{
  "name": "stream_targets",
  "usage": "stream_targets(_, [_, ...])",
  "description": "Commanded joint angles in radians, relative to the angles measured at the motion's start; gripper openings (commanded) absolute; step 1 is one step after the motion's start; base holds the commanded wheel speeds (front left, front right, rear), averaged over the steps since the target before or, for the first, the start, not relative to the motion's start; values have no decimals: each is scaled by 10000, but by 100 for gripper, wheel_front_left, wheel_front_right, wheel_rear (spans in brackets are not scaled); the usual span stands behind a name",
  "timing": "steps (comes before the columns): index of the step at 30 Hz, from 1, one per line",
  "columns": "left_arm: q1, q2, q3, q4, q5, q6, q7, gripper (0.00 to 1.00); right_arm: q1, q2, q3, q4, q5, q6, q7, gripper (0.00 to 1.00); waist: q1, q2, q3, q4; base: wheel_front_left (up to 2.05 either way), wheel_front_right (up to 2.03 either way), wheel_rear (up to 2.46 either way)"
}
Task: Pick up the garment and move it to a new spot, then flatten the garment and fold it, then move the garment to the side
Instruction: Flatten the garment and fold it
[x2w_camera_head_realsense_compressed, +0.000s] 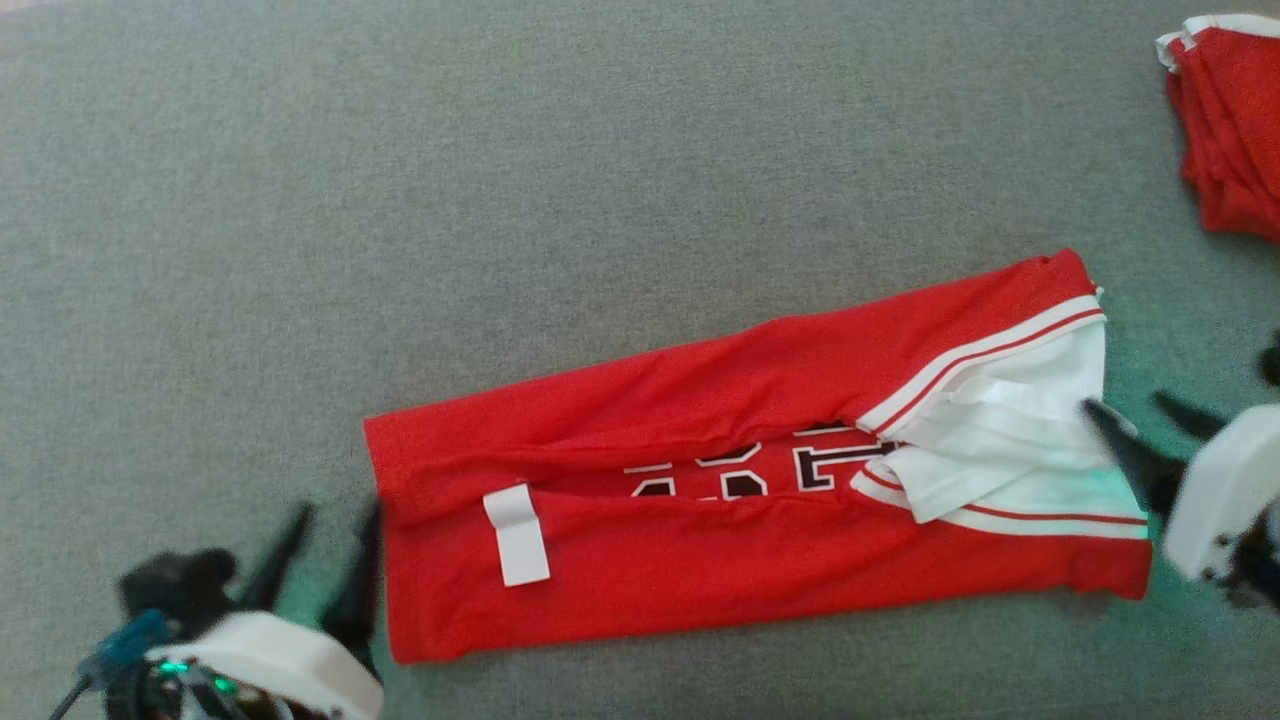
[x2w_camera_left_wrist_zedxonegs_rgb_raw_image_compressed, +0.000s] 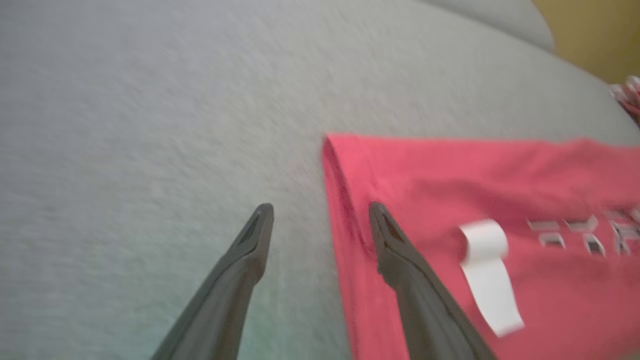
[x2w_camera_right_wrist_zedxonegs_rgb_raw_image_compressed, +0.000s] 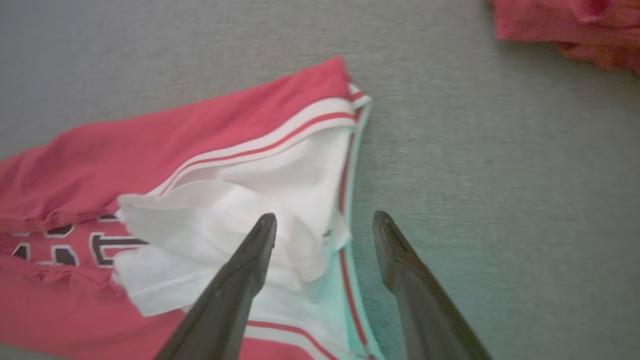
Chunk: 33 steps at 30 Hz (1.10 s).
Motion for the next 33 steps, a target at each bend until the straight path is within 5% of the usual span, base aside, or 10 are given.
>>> stream_targets(1, [-322, -14, 829, -152, 170, 337, -720, 100, -391, -85, -289, -315, -234, 67, -135, 100, 0, -1, 30, 33, 0, 0, 0])
stream_targets(5, [-472, -759, 1309, 159, 783, 726, -2512, 100, -779, 291, -508, 58, -837, 67, 14, 100, 0, -1, 168, 187, 0, 0, 0])
stream_targets(9, [-727, -1512, 1441, 412, 1569, 656, -3119, 100, -952, 195, -249, 497, -1429, 67, 334, 100, 0, -1, 363, 406, 0, 0, 0])
stream_targets(21, [-384, -3954, 3465, 896, 3653, -1191, -3203, 100, -702, 93, -138, 1214, -1322, 67, 1920, 99, 0, -1, 662, 993, 0, 0, 0])
stream_targets(22, [-340, -4151, 3590, 988, 3768, -1366, -3203, 100, -721, 193, -142, 1175, -1173, 67, 1996, 76, 0, -1, 626, 1018, 0, 0, 0])
stream_targets(23, [-294, -4325, 3700, 1080, 3883, -1530, -3203, 100, -765, 318, -193, 1157, -1022, 67, 2035, 0, 0, -1, 587, 1028, 0, 0, 0])
stream_targets(33, [411, -5171, 4704, 1695, 5190, -2580, -3204, 100, -1644, 486, -1576, 928, -555, 67, 1587, 0, 0, -1, -399, 796, 0, 0, 0])
